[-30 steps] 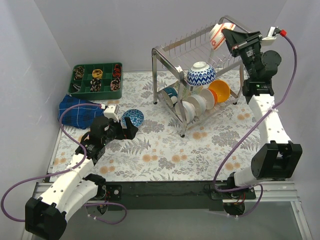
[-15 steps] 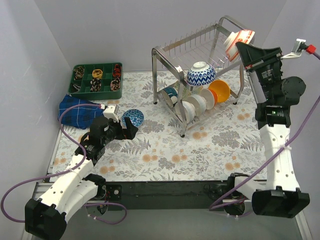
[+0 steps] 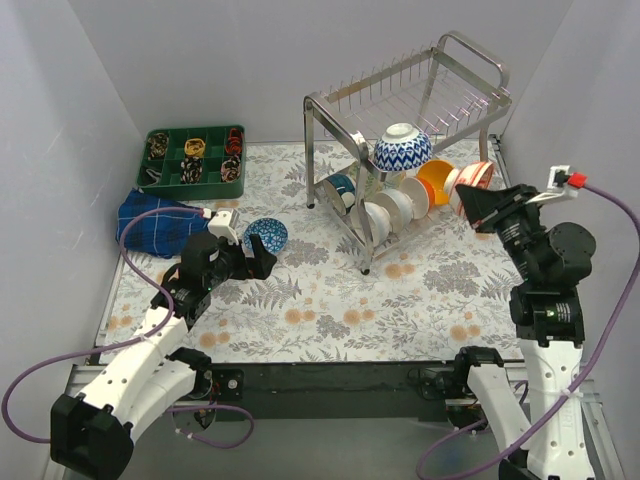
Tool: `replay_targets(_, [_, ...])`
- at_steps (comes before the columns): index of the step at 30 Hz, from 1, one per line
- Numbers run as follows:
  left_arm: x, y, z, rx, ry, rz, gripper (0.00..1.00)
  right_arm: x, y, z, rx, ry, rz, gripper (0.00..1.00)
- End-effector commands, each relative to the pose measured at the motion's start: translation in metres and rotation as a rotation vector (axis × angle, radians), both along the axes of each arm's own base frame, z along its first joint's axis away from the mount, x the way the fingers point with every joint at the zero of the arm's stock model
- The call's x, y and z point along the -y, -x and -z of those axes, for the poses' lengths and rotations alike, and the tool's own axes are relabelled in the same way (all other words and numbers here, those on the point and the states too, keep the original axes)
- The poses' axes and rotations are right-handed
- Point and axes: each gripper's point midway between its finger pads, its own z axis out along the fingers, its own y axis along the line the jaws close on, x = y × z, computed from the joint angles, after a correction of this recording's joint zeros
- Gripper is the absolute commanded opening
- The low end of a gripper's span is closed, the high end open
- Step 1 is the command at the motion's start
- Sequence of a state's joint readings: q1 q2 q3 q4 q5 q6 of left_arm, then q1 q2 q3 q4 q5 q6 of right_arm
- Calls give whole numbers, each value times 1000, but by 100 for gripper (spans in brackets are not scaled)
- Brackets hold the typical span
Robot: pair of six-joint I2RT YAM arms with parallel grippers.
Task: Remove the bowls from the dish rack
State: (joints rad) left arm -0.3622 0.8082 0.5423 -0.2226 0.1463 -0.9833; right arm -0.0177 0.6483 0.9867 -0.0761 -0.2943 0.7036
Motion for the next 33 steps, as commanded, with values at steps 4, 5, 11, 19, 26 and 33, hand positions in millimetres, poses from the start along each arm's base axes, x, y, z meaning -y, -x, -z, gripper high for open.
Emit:
replay_targets(4, [3,0,2,3,-2,17,98,-22,25,105,-242,233,-134,1])
replay_targets(5, [2,-1,1,6,-4,15,98,-26,32,122,-295,253,-165,1])
replay_targets(11, [3,-1,5,-8,-6,19,98,-46,62,210,-493,348,-375,1])
replay_targets(19, [5,-1,10,-28,-7,28,98,-66,88,267,-628,418,-494,1])
replay_targets(26, [12,2,19,-86,8,58,98,-112,109,286,-631,563,-640,1])
replay_targets(33, [32,18,31,-295,64,112,98,-179,130,295,-473,896,-762,1])
